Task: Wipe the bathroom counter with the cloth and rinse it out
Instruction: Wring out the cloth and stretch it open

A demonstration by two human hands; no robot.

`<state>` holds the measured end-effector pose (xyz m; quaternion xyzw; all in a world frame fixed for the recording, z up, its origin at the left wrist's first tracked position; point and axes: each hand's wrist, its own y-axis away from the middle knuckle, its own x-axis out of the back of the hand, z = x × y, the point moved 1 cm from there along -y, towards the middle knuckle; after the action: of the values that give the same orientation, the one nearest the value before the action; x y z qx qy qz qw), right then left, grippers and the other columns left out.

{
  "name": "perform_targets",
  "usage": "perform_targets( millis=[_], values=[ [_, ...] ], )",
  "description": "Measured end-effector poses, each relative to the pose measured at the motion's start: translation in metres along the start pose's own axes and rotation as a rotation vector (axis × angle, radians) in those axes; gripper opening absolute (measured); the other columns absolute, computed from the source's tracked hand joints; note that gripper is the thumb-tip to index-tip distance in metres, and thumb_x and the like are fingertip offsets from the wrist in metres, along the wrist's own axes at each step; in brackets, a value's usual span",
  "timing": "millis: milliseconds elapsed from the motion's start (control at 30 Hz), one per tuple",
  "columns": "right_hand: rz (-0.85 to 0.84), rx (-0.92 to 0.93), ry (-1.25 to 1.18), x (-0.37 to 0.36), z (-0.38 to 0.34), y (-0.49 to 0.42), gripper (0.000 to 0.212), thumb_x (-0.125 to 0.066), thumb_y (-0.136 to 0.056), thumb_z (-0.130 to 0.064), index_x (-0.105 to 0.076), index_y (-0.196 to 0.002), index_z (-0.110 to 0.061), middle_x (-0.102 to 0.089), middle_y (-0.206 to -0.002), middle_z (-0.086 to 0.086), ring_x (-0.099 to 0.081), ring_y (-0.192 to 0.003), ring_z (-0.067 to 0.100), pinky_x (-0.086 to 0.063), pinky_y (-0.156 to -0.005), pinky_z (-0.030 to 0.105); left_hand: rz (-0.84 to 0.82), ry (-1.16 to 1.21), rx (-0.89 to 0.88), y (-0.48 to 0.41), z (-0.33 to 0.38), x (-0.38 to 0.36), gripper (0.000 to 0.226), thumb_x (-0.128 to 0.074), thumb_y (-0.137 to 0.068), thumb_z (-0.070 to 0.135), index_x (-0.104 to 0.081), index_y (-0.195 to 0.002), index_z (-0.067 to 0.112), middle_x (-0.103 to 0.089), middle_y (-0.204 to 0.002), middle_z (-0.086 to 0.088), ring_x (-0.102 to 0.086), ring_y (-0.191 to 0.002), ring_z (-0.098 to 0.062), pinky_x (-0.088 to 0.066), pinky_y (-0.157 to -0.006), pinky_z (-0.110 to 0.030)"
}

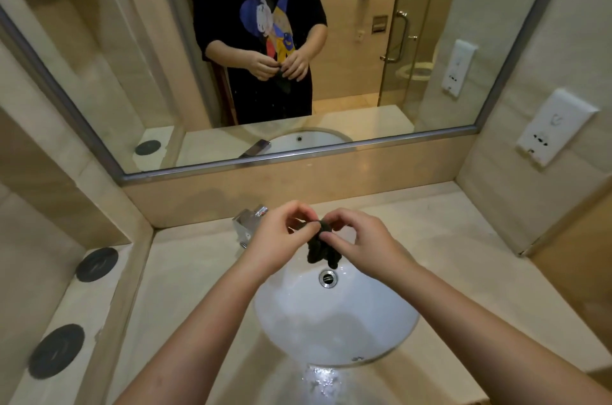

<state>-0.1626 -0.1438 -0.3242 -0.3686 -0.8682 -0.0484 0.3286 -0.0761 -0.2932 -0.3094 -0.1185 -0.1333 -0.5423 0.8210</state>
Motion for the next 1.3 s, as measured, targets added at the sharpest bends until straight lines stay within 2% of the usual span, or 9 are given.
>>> perform_targets(
  millis=[167, 333, 533, 667, 733, 867, 1000, 1133, 1300],
  values=[
    [0.016, -0.009, -0.019, 0.004, -0.004, -0.004, 0.009, -0.071, -0.082, -0.016, -0.070, -0.083, -0.025, -0.070, -0.078, -0.012, -0.065, -0.078, 0.000, -0.051, -0.079, 0.026, -0.076, -0.032, -0.046, 0.003, 0.007, 0.010, 0.021, -0.073, -0.077, 0.006, -0.068, -0.085, 0.025, -0.070, -0.083, 0.006, -0.065, -0.076, -0.017, -0.052, -0.076, -0.043],
    [0.075, -0.092, -0.190, 0.019, -0.005, -0.006, 0.011, -0.078, -0.076, -0.013, -0.074, -0.074, -0.023, -0.073, -0.073, -0.001, -0.067, -0.071, 0.012, -0.051, -0.069, 0.027, -0.087, -0.096, -0.063, 0.008, 0.009, 0.023, 0.037, -0.060, -0.074, -0.006, -0.066, -0.090, 0.027, -0.070, -0.092, 0.006, -0.059, -0.073, -0.010, -0.049, -0.069, -0.028],
    [0.120, -0.147, -0.398, 0.029, -0.004, -0.001, 0.007, -0.077, -0.078, -0.013, -0.073, -0.076, -0.018, -0.073, -0.078, 0.004, -0.066, -0.075, 0.012, -0.052, -0.077, 0.030, -0.059, -0.231, -0.048, 0.010, 0.002, 0.031, 0.034, -0.060, -0.077, -0.001, -0.066, -0.096, 0.026, -0.069, -0.088, 0.009, -0.060, -0.074, -0.007, -0.048, -0.068, -0.023],
    [0.037, -0.153, -0.396, 0.019, 0.001, 0.003, 0.011, -0.073, -0.082, -0.018, -0.067, -0.081, -0.010, -0.070, -0.082, 0.014, -0.062, -0.077, 0.018, -0.050, -0.078, 0.038, -0.087, -0.369, -0.063, 0.010, -0.002, 0.025, 0.028, -0.057, -0.077, 0.000, -0.065, -0.080, 0.027, -0.062, -0.073, 0.012, -0.052, -0.064, -0.002, -0.041, -0.060, -0.015],
    [0.002, -0.148, -0.351, 0.012, 0.004, 0.007, 0.012, -0.066, -0.088, -0.015, -0.058, -0.083, -0.008, -0.064, -0.074, 0.007, -0.056, -0.071, 0.014, -0.045, -0.072, 0.034, -0.128, -0.403, -0.050, 0.010, -0.005, 0.020, 0.021, -0.059, -0.079, 0.005, -0.061, -0.076, 0.026, -0.058, -0.070, 0.012, -0.049, -0.061, 0.000, -0.037, -0.055, -0.012],
    [-0.007, -0.164, -0.246, 0.003, 0.016, 0.015, 0.014, -0.063, -0.090, -0.021, -0.051, -0.085, -0.017, -0.067, -0.075, 0.016, -0.056, -0.067, 0.019, -0.045, -0.067, 0.038, -0.201, -0.367, -0.032, 0.011, -0.018, 0.010, 0.013, -0.061, -0.080, 0.009, -0.059, -0.076, 0.022, -0.061, -0.076, 0.006, -0.052, -0.066, -0.001, -0.038, -0.059, -0.018],
    [-0.031, -0.207, -0.200, 0.012, 0.034, 0.022, 0.028, -0.076, -0.077, -0.029, -0.050, -0.087, -0.025, -0.071, -0.082, 0.004, -0.067, -0.077, 0.022, -0.052, -0.075, 0.045, -0.196, -0.308, 0.024, 0.009, -0.027, 0.002, 0.014, -0.057, -0.082, 0.008, -0.061, -0.081, 0.021, -0.062, -0.078, 0.000, -0.054, -0.068, -0.012, -0.044, -0.060, -0.026],
    [-0.047, -0.217, -0.186, 0.023, 0.052, 0.027, 0.029, -0.077, -0.078, -0.023, -0.057, -0.097, -0.033, -0.072, -0.087, -0.005, -0.068, -0.080, 0.016, -0.055, -0.080, 0.041, -0.189, -0.344, 0.021, 0.005, -0.027, -0.006, 0.018, -0.057, -0.086, 0.010, -0.059, -0.082, 0.027, -0.060, -0.075, 0.011, -0.052, -0.061, -0.004, -0.043, -0.058, -0.018],
    [-0.032, -0.194, -0.152, 0.050, 0.068, 0.027, 0.015, -0.075, -0.080, -0.020, -0.061, -0.077, -0.023, -0.064, -0.074, -0.008, -0.059, -0.071, 0.010, -0.047, -0.071, 0.029, -0.161, -0.391, 0.031, 0.002, -0.020, -0.026, 0.015, -0.054, -0.094, 0.016, -0.055, -0.089, 0.030, -0.064, -0.072, 0.010, -0.051, -0.056, -0.005, -0.043, -0.059, -0.023]
  ],
)
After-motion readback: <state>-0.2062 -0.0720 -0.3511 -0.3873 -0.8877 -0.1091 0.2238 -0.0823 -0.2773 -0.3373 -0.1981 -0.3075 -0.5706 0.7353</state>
